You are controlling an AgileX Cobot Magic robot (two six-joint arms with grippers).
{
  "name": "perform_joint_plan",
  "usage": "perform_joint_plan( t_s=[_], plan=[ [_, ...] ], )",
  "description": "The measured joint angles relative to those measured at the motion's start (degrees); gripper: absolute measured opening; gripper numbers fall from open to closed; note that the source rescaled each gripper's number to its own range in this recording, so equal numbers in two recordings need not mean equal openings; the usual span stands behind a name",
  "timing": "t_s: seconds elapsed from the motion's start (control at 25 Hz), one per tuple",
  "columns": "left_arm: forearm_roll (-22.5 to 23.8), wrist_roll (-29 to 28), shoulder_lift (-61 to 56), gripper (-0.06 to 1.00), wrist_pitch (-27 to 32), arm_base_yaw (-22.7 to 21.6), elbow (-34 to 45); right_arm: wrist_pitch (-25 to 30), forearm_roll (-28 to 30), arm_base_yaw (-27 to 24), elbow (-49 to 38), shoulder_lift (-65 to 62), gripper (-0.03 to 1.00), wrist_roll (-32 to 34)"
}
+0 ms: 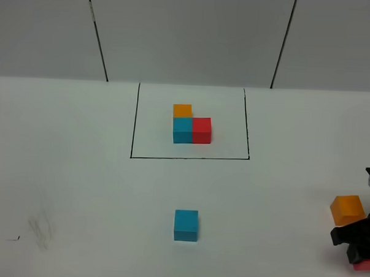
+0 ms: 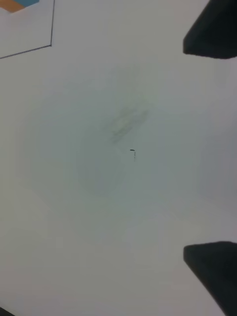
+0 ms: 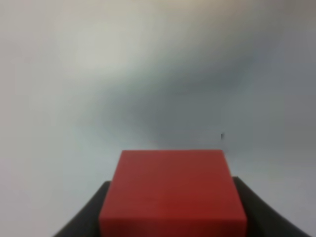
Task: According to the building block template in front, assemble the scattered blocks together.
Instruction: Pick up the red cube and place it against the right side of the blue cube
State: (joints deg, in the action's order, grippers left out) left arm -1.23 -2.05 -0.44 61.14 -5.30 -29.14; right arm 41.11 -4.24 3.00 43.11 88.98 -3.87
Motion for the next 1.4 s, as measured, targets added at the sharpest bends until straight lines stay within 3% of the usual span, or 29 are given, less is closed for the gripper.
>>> perform_joint_plan(
  t_s=[0.16, 0.4, 0.52, 0.68, 0.84, 1.0, 1.4],
  plan=[
    [0.0, 0.0, 0.0, 0.72, 0.0, 0.0, 0.0, 7.0, -3.4, 0.3, 2.0, -7.9, 0.01, -9.3],
    [0.0, 0.0, 0.0, 0.72, 0.0, 0.0, 0.0, 16.5, -3.1, 6.0, 9.6, -9.7, 0.01, -31.7],
    [0.0, 0.0, 0.0, 0.72, 0.0, 0.0, 0.0, 16.6, -2.7, 10.4, 12.1, -8.7, 0.01, -43.3],
    [0.0, 0.0, 0.0, 0.72, 0.0, 0.0, 0.0, 12.7, -2.2, 15.9, 13.5, -5.8, 0.01, -52.3],
    [0.0, 0.0, 0.0, 0.72, 0.0, 0.0, 0.0, 11.2, 1.5, 21.2, 16.1, -0.2, 0.01, -54.3],
    [0.0, 0.0, 0.0, 0.72, 0.0, 0.0, 0.0, 11.4, 5.5, 25.4, 20.3, 6.4, 0.01, -52.0],
    [0.0, 0.0, 0.0, 0.72, 0.0, 0.0, 0.0, 15.0, 5.9, 31.6, 36.1, 22.0, 0.01, -44.5]
  ],
)
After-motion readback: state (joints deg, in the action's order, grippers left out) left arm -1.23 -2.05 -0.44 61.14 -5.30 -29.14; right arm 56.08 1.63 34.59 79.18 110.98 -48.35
